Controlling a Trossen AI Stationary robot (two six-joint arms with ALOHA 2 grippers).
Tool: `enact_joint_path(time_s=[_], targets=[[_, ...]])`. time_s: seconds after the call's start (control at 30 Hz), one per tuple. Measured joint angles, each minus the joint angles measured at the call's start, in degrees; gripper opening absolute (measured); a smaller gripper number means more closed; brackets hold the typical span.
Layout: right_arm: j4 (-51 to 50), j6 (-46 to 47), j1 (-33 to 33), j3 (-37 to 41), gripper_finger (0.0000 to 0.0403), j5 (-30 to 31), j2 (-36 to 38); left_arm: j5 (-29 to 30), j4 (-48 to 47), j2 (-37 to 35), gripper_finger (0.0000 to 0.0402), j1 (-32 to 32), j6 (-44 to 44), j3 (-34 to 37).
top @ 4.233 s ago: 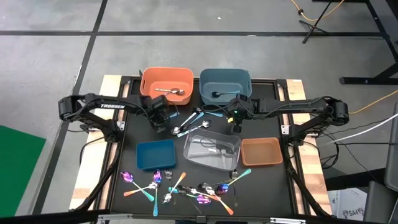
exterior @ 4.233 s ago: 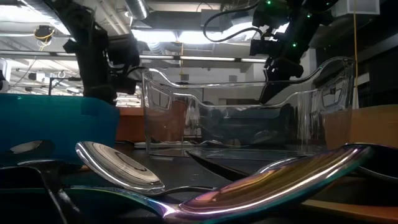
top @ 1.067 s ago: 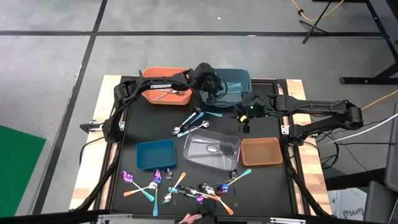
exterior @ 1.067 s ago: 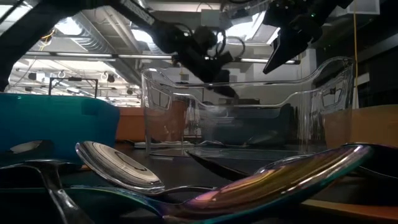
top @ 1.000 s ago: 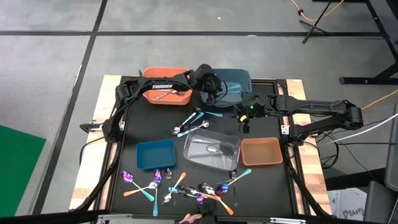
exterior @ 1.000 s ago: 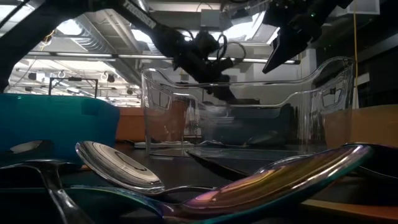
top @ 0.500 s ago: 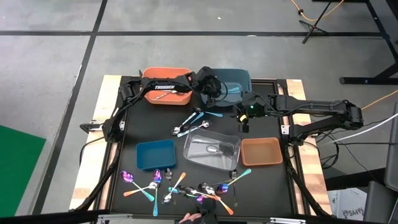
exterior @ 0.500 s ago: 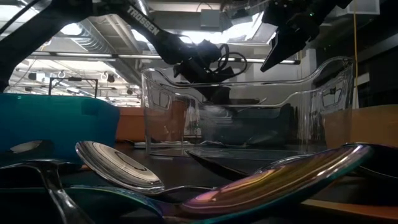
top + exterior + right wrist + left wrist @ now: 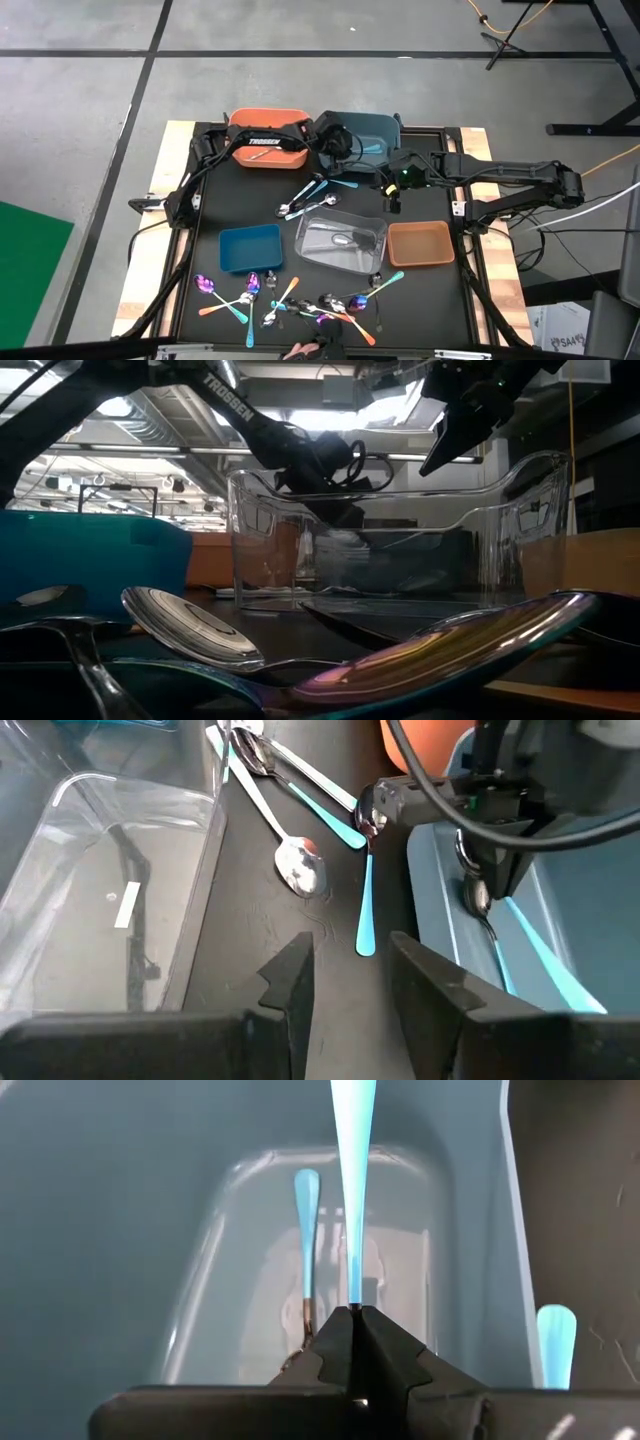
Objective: Sort silverware by color (type)
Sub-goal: Put the blue spoon into the light blue bin
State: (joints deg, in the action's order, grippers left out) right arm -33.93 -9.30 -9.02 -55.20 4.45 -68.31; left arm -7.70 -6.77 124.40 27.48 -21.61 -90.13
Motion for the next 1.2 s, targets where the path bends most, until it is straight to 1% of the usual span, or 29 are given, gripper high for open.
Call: enact_joint_path(time_s=[0.4,0.83,1.2], targets=[[0.0,0.0,-0.01,0.0,0.0117,0.0,0.0,0.07,0.0,0.0,0.0008,0.0,-0.02,0.0],[0.0,0.0,0.0,0.0,0.0117,0.0,0.0,0.09,-0.01,0.0,0.0066,-0.02,-0.02,0.0],[0.0,0.0,-0.02,0.0,0.0117,0.0,0.0,0.13,0.0,0.0,0.0072,-0.11,0.04,-0.02]])
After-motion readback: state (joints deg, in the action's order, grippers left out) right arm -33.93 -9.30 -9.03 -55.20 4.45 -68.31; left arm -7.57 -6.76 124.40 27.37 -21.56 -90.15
